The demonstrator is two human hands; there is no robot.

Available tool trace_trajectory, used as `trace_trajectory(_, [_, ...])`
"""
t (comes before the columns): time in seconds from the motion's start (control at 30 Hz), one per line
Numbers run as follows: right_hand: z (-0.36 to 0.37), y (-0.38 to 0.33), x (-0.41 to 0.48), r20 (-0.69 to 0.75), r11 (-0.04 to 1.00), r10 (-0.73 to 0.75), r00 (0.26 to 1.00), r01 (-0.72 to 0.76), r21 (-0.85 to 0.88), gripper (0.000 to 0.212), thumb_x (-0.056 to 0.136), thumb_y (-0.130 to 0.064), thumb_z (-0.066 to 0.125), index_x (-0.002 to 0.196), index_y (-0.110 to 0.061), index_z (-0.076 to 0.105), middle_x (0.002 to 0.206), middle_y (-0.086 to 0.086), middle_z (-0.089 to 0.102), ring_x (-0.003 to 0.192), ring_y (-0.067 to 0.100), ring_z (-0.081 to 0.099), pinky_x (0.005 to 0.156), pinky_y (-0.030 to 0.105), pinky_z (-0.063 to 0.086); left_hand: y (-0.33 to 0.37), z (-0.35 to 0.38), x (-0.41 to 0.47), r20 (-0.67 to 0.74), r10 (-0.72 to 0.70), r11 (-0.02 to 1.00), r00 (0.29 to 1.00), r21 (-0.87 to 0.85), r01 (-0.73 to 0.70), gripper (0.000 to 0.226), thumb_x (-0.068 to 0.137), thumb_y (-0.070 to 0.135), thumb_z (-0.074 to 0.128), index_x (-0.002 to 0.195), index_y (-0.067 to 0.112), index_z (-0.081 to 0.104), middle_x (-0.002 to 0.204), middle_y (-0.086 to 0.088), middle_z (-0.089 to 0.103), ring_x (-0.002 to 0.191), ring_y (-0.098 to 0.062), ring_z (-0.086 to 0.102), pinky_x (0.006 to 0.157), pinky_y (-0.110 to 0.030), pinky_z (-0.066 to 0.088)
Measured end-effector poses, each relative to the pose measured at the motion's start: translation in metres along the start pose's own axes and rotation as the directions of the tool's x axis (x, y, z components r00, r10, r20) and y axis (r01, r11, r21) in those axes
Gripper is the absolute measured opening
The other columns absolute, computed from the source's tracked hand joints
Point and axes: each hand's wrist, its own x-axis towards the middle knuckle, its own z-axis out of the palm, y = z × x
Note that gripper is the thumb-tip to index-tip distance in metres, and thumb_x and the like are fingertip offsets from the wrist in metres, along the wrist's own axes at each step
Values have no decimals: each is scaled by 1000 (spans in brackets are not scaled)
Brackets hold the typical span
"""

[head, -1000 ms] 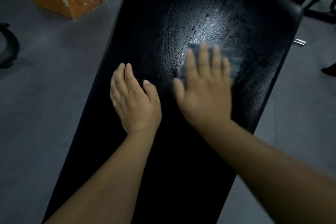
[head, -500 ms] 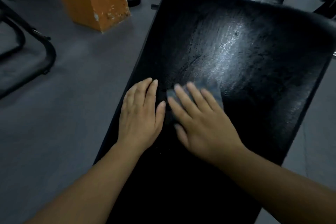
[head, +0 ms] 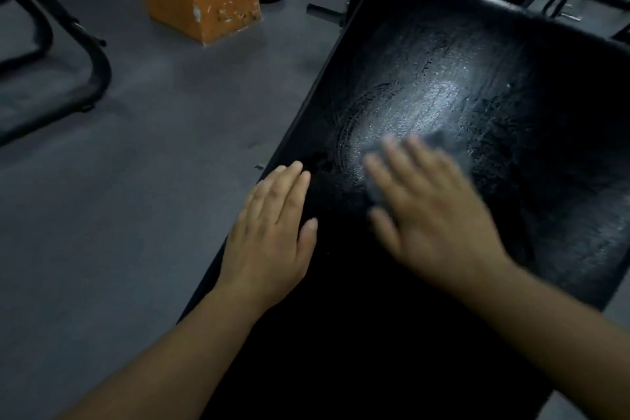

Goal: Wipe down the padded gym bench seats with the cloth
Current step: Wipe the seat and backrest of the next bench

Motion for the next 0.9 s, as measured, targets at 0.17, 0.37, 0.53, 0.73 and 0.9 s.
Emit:
trace_trajectory(0.17, [0,-36,95,-83,955,296,952,-291,63,68,97,-48,35,157,-16,28,165,13,18,153,36,11,123,50,9,-5,9,-2,-41,35,998,999,-55,-37,58,102,32,37,151,4,35,161,-9,29,150,-24,23,117,-51,29])
trace_trajectory(0.37, [2,-12,36,15,997,-74,997,75,-9,65,96,-47,39,154,-20,35,163,9,28,151,32,22,120,48,19,-6,9,-3,-57,32,999,998,-40,-34,59,100,34,40,151,5,37,161,-8,30,150,-23,24,118,-48,28])
trace_trajectory(0.53, [3,-46,121,-98,974,226,969,-223,40,65,94,-45,35,155,-20,34,164,12,24,152,37,15,121,51,11,-9,12,-4,-76,9,1000,997,-27,-11,59,100,35,39,151,5,37,160,-9,32,149,-24,26,119,-48,27])
trace_trajectory(0.73, [2,-34,51,55,974,-225,973,224,19,59,97,-41,35,152,-20,41,161,8,32,150,31,25,121,48,21,-6,8,-9,-84,-28,999,996,-22,27,56,99,35,44,145,2,45,153,-13,41,145,-27,34,117,-45,31])
trace_trajectory(0.9, [-3,-41,103,-18,992,123,992,-123,8,70,87,-40,33,155,-23,34,164,11,25,152,35,16,121,50,13,-9,7,-30,-77,-104,994,992,-48,100,55,103,35,39,150,6,39,159,-8,33,149,-22,27,121,-38,23])
